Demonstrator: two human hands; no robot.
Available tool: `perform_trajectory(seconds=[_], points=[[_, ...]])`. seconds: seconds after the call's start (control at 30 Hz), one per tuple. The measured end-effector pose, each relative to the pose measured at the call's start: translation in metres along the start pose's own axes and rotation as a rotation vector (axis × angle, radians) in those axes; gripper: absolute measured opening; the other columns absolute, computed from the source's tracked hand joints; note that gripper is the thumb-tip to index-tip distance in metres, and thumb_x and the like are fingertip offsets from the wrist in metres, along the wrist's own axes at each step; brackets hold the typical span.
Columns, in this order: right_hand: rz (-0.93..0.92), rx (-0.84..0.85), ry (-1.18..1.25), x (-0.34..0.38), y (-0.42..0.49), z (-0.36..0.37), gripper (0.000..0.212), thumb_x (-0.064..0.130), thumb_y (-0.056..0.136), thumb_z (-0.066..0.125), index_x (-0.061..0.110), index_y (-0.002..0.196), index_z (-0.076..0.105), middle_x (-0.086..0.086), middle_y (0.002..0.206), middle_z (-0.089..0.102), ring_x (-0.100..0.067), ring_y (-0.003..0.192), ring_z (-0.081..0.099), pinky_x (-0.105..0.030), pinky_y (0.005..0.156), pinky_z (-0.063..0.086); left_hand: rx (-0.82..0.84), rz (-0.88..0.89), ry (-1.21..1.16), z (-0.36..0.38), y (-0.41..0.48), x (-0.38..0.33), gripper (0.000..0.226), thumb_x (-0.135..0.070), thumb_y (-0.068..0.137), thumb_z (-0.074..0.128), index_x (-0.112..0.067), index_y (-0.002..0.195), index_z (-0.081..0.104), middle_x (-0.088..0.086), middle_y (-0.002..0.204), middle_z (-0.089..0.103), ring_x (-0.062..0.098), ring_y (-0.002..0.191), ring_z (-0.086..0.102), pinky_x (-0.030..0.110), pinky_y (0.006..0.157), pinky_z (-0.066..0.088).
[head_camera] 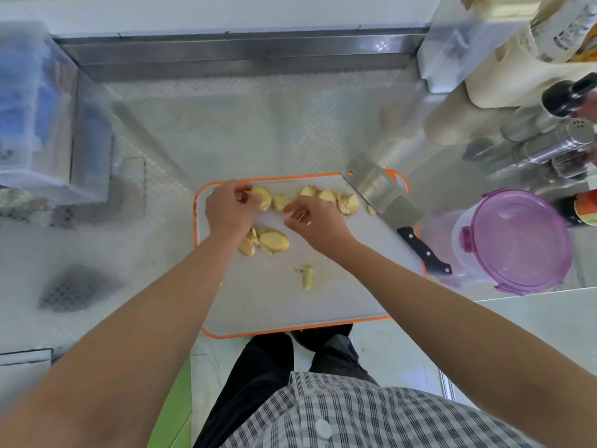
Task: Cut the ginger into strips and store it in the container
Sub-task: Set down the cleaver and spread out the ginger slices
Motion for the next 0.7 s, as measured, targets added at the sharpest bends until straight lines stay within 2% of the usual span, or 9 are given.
perform_trajectory(seconds=[0.1,0.17,0.23,0.33,0.4,0.5,0.57,0.63,0.7], points=[[-0.043,0.105,-0.188,-0.003,-0.005,0.020,0.030,0.030,0.082,0.071,0.016,0.107,0.063,0.002,0.093,0.056,-0.015,0.079,0.054,-0.030,0.074,0.046,-0.021,0.069,0.205,0.001,0.008,-0.001,0.024,-0.024,0.079,0.073,-0.012,0.099,0.071,0.011,0.094,0.071,0.028,0.093,0.065,0.038,0.084,0.048],[-0.079,0.126,-0.312,0.000,-0.006,0.030,0.038,0.033,0.081,0.072,0.015,0.111,0.060,-0.002,0.101,0.049,-0.018,0.083,0.049,-0.034,0.074,0.046,-0.058,0.117,0.316,0.000,0.009,-0.006,0.029,-0.025,0.079,0.072,-0.015,0.106,0.070,0.014,0.105,0.063,0.031,0.101,0.059,0.037,0.086,0.045],[-0.149,0.132,-0.361,0.006,-0.007,0.035,0.040,0.031,0.079,0.074,0.013,0.113,0.060,-0.007,0.107,0.049,-0.026,0.090,0.052,-0.039,0.073,0.047,-0.069,0.179,0.327,-0.003,0.006,-0.011,0.033,-0.023,0.080,0.071,-0.015,0.112,0.067,0.014,0.111,0.053,0.031,0.103,0.055,0.036,0.087,0.043],[-0.255,0.156,-0.418,0.010,-0.013,0.040,0.049,0.029,0.075,0.077,0.011,0.116,0.059,-0.011,0.110,0.050,-0.030,0.096,0.053,-0.039,0.070,0.047,-0.026,0.378,0.305,-0.010,-0.004,-0.013,0.028,-0.023,0.082,0.068,-0.014,0.109,0.067,0.010,0.103,0.052,0.027,0.093,0.055,0.030,0.080,0.042],[-0.309,0.163,-0.470,0.012,-0.015,0.041,0.045,0.025,0.077,0.075,0.009,0.116,0.058,-0.012,0.110,0.050,-0.030,0.098,0.053,-0.040,0.070,0.047,0.064,0.511,0.291,-0.017,-0.015,-0.008,0.027,-0.028,0.081,0.065,-0.016,0.105,0.068,0.004,0.098,0.050,0.022,0.089,0.054,0.026,0.078,0.042],[-0.304,0.174,-0.502,0.013,-0.013,0.039,0.041,0.022,0.080,0.071,0.007,0.115,0.057,-0.011,0.112,0.051,-0.029,0.101,0.053,-0.037,0.075,0.043,0.281,0.648,0.374,-0.022,-0.038,0.007,0.044,-0.043,0.074,0.058,-0.016,0.108,0.066,0.002,0.101,0.049,0.021,0.094,0.052,0.033,0.080,0.046],[-0.277,0.171,-0.493,0.013,-0.010,0.037,0.041,0.023,0.078,0.071,0.008,0.114,0.057,-0.010,0.111,0.051,-0.028,0.102,0.053,-0.036,0.076,0.044,0.366,0.714,0.481,-0.021,-0.049,0.017,0.054,-0.047,0.073,0.059,-0.014,0.115,0.063,0.005,0.106,0.051,0.023,0.095,0.051,0.035,0.082,0.047],[-0.271,0.165,-0.492,0.011,-0.009,0.036,0.041,0.022,0.077,0.071,0.009,0.113,0.057,-0.008,0.110,0.050,-0.027,0.102,0.052,-0.037,0.074,0.046,0.365,0.736,0.550,-0.018,-0.053,0.020,0.054,-0.041,0.076,0.059,-0.012,0.122,0.060,0.009,0.111,0.053,0.026,0.098,0.051,0.037,0.085,0.047],[-0.289,0.159,-0.489,0.009,-0.010,0.038,0.039,0.020,0.076,0.071,0.008,0.110,0.058,-0.009,0.108,0.049,-0.027,0.101,0.052,-0.039,0.071,0.047,0.322,0.753,0.558,-0.014,-0.053,0.016,0.046,-0.025,0.077,0.069,-0.010,0.120,0.062,0.013,0.109,0.057,0.031,0.097,0.055,0.040,0.082,0.049]])
Point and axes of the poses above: each hand's wrist, its own y-axis towards the middle knuckle, its own z-axis out of the palm, x = y × z, the point moved 5 cm from there along y, towards the middle knuckle
